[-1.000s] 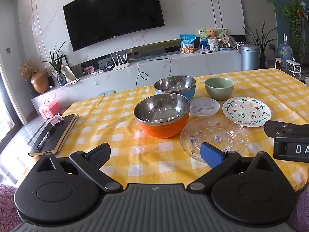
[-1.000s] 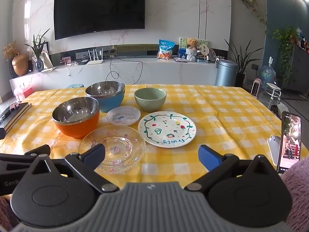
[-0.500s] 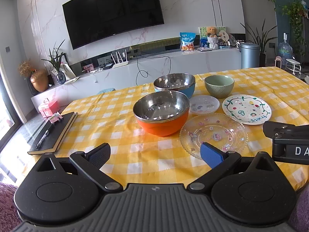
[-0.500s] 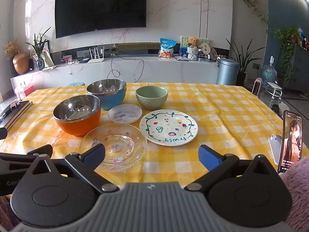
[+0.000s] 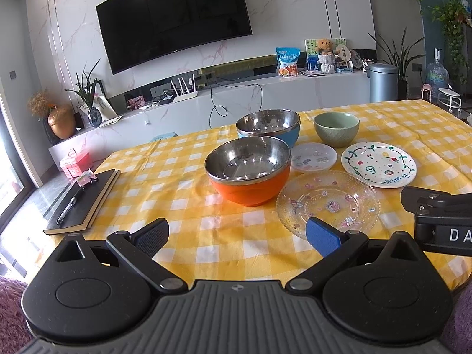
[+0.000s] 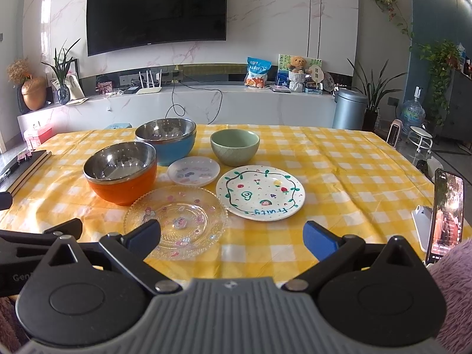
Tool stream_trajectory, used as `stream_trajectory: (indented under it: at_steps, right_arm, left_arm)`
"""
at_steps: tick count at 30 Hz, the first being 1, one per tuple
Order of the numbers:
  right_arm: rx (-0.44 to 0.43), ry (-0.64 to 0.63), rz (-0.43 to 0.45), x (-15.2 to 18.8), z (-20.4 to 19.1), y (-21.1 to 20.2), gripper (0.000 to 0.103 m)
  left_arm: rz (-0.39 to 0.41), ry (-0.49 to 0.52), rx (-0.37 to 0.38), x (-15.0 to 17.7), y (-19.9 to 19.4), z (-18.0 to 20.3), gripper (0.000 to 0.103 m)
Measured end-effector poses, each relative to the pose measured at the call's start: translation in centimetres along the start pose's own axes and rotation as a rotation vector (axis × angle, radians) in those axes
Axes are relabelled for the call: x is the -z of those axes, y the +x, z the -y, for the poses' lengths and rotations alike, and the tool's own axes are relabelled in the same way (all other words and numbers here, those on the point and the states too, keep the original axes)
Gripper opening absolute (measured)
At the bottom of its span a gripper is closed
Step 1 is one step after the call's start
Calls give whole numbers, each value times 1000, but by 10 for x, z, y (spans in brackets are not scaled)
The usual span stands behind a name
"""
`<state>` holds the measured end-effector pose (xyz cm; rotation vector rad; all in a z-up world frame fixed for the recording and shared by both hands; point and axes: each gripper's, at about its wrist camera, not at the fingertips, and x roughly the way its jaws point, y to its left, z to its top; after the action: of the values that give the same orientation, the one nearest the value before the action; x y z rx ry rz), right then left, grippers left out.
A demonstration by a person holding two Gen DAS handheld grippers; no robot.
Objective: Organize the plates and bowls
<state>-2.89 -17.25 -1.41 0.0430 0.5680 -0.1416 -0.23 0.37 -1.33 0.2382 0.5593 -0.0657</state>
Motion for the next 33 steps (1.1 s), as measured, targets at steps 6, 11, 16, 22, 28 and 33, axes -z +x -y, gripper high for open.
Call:
stream_trajectory:
  at_steps: [6,11,16,22,28,33]
  right_arm:
    - [-4,-1,-7,-2,0,4,101]
    - [-4,-1,-7,-2,-1,4,101]
    - [-9,0,-10,-2,1,3,101]
    - [-9,-1,-12,-2,0,4,101]
    - [-10,-1,-13,-2,0,4,101]
    - [-9,-2,-14,-2,0,4,101]
  left_arm:
    - [-12,-1,-3,-1,2,-1,103]
    - [-15,-2,-3,-1,2,-1,103]
    - [-19,-1,-5,0,2,0,103]
    - [-19,-1,-3,0,3,0,103]
    - [-19,0,-3,0,3,0,103]
    - [-20,-1,-3,0,3,-1,103]
